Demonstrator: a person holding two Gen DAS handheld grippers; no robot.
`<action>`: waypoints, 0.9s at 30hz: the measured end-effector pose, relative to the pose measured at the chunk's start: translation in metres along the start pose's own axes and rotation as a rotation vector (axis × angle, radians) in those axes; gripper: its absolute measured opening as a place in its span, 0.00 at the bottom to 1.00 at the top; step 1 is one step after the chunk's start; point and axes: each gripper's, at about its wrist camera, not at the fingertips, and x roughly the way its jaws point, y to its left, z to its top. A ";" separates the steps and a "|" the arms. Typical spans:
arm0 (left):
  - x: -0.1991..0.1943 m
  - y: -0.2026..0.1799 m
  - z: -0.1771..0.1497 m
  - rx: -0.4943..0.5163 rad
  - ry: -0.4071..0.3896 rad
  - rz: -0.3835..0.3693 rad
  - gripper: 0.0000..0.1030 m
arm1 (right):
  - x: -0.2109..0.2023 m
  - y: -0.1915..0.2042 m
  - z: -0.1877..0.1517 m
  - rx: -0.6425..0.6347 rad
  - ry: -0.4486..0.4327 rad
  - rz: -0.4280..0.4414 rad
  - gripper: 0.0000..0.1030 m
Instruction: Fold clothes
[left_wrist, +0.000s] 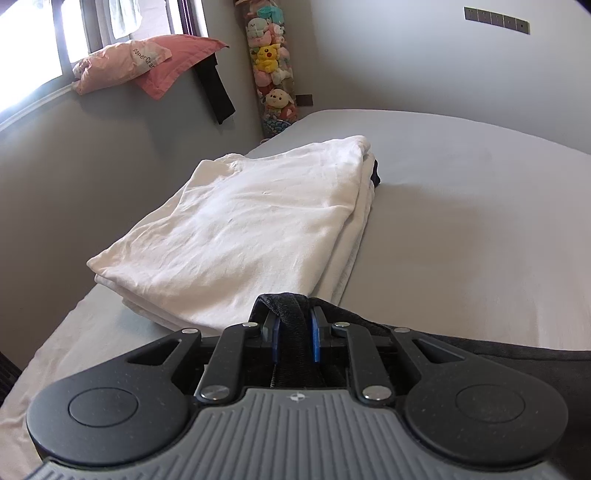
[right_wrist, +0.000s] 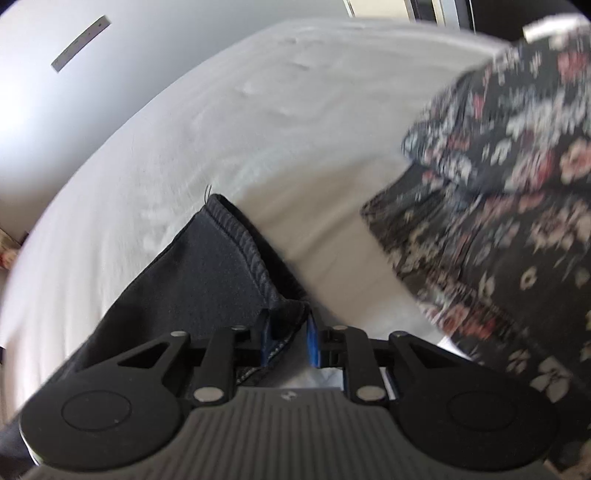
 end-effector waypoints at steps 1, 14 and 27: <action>0.001 0.000 0.000 0.003 0.005 0.000 0.18 | 0.001 0.000 0.001 -0.008 -0.005 -0.028 0.20; 0.017 -0.006 -0.008 0.065 0.025 -0.011 0.23 | -0.002 0.004 -0.008 -0.217 -0.008 -0.157 0.39; 0.017 -0.007 -0.009 0.054 0.034 -0.009 0.25 | 0.027 0.051 0.059 -0.364 -0.097 -0.017 0.55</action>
